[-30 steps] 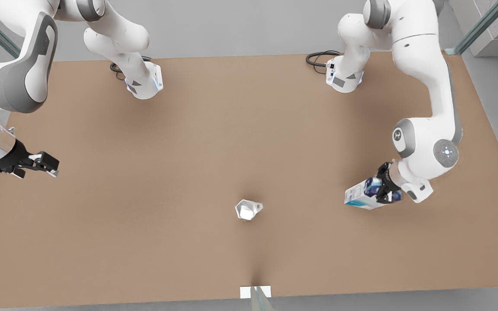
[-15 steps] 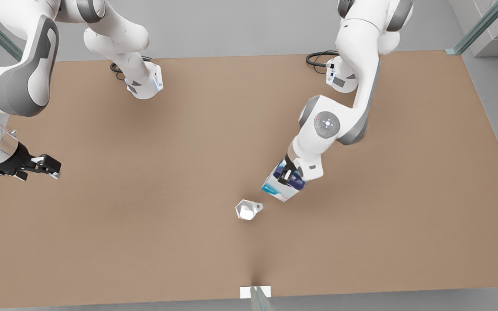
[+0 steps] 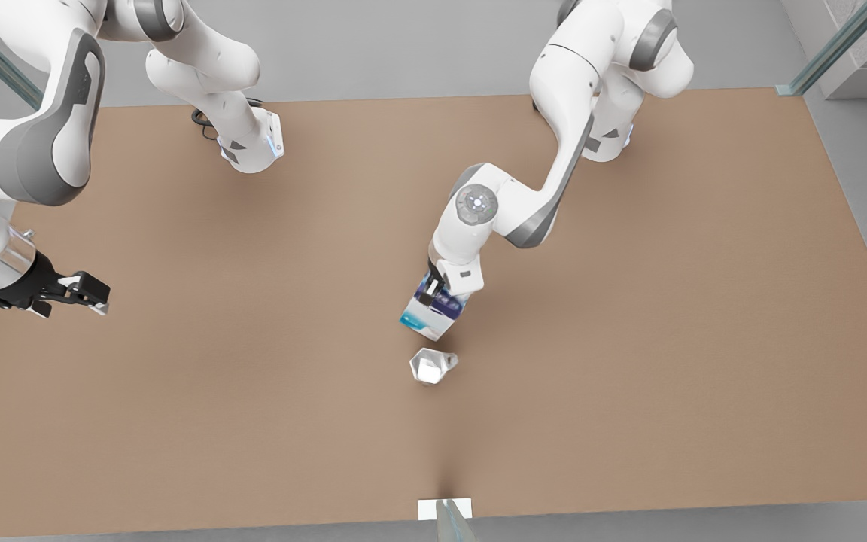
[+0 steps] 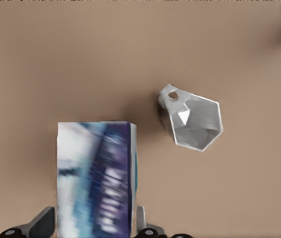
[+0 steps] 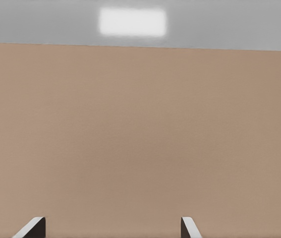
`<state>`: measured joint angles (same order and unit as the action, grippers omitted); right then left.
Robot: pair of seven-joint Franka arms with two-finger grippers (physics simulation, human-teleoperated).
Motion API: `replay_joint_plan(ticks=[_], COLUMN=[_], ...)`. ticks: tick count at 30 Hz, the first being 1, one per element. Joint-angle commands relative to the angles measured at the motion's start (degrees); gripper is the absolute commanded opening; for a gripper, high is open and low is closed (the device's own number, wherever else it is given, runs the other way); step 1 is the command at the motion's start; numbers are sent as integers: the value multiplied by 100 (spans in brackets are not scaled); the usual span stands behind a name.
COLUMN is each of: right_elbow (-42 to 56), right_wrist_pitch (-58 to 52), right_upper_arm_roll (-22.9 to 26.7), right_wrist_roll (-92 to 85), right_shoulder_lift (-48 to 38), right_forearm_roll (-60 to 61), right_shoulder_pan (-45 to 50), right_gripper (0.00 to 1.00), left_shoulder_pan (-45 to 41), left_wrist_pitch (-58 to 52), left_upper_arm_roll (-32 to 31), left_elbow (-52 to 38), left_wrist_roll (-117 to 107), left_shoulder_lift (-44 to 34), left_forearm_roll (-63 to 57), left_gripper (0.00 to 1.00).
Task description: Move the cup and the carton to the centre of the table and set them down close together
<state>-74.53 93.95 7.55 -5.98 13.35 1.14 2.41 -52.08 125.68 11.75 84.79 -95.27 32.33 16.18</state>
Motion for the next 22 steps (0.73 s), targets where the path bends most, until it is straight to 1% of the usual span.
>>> replay_joint_plan(ticks=[1, 5, 6, 7, 8, 9, 10, 11, 12, 13, 14, 15, 16, 17, 18, 19, 22], right_elbow=[0, 0, 0, 0, 0, -9, 0, 0, 0, 0, 0, 0, 0, 0, -9, -9, -9], right_wrist_pitch=[0, 0, 0, 0, 0, 0, 0, 0, 0, 0, 0, 0, 0, 0, 0, 0, 9], right_upper_arm_roll=[0, 0, 0, 0, 0, 0, 0, 0, 0, 0, 0, 0, 0, 0, 0, -8, -8], right_wrist_roll=[0, 0, 0, 0, 0, 0, 0, 0, 0, 0, 0, 0, 0, 0, 0, 0, 0], right_shoulder_lift=[0, 0, 0, 0, 0, 0, 0, 0, 0, 0, -8, -8, -8, -17, -17, -17, -8], right_forearm_roll=[1, -8, -8, -8, -8, -8, -8, -8, -8, -8, -8, -8, -8, -8, -8, -8, -8], right_shoulder_pan=[-4, -13, -22, -22, -22, -22, -22, -22, -22, -13, -22, -13, -13, -4, 5, 14, 5], right_gripper=[100, 100, 100, 100, 100, 100, 100, 100, 100, 100, 100, 100, 100, 100, 100, 100, 100], left_shoulder_pan=[-4, -4, 4, 13, 13, 31, 57, 75, 215, 224, 224, 846, 2367, 3404, 4230, 4838, 4838], left_wrist_pitch=[0, -17, -184, -553, -1054, -1537, -2109, -2250, -2416, -2645, -2707, -2768, -2848, -2979, -3032, -3050, -3050], left_upper_arm_roll=[2, 2, 29, 186, 573, 1021, 1654, 2322, 2674, 3148, 3298, 3019, 1208, 154, -849, -1421, -1430], left_elbow=[3, -6, -129, -305, -507, -621, -630, -621, -621, -674, -683, -674, -674, -639, -621, -595, -595], left_wrist_roll=[0, 9, 44, 316, 860, 2036, 4269, 6264, 7785, 8982, 9333, 9641, 9773, 9782, 9782, 9782, 9756], left_shoulder_lift=[1, -60, -183, -236, -245, -306, -333, -324, -324, -438, -640, -1061, -1615, -1853, -2011, -2090, -2038], left_forearm_roll=[-27, -27, -45, -89, -89, -62, -1, 289, 377, 360, 298, 158, -931, -1231, -1802, -1864, -1978], left_gripper=[100, 100, 100, 100, 100, 100, 100, 100, 100, 100, 100, 100, 100, 100, 100, 100, 100])
